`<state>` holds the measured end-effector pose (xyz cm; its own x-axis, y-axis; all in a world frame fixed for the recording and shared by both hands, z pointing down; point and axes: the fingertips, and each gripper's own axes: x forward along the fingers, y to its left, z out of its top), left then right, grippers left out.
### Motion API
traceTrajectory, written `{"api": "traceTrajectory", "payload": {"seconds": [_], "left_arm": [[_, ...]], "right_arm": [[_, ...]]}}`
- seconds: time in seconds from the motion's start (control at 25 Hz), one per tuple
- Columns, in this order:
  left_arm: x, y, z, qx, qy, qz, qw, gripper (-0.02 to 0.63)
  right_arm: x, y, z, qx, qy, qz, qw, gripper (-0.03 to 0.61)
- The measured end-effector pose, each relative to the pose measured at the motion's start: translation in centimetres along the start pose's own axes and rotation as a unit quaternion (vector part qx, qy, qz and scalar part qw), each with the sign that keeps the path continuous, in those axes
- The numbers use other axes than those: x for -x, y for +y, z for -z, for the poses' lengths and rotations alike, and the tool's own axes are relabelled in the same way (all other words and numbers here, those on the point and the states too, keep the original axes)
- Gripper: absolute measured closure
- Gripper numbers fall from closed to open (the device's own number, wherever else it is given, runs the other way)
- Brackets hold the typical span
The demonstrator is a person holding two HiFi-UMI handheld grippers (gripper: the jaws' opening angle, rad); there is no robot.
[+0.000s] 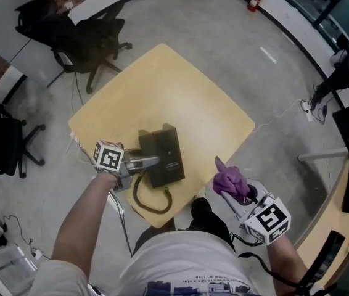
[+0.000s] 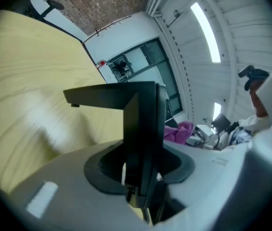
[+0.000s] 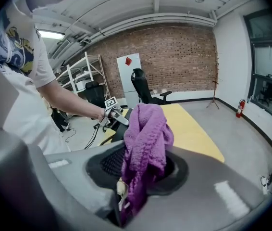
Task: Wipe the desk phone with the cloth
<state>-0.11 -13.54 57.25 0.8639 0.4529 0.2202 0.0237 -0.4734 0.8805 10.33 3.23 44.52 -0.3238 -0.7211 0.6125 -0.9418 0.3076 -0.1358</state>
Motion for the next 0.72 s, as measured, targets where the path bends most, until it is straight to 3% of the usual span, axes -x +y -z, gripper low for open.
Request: {"api": "traceTrajectory", "payload": {"seconds": [0.44,0.6,0.72], "left_arm": [[-0.9,4.7,-0.4,0.018,0.073,0.006,0.9971,0.431],[-1.5,4.5,0.0,0.004,0.088,-0.030,0.9957,0.404],[-1.6,4.9,-0.6,-0.018,0.076,-0.069,0.9946,0.371]], "right_arm": [[0.4,0.5,-0.1,-0.015,0.025,0.011,1.000,0.474],[0.2,0.9,-0.4,-0.006,0.025,0.002,1.000,0.474],[-0.3,1.5,-0.7,0.003,0.024,-0.002,1.000,0.474]]}}
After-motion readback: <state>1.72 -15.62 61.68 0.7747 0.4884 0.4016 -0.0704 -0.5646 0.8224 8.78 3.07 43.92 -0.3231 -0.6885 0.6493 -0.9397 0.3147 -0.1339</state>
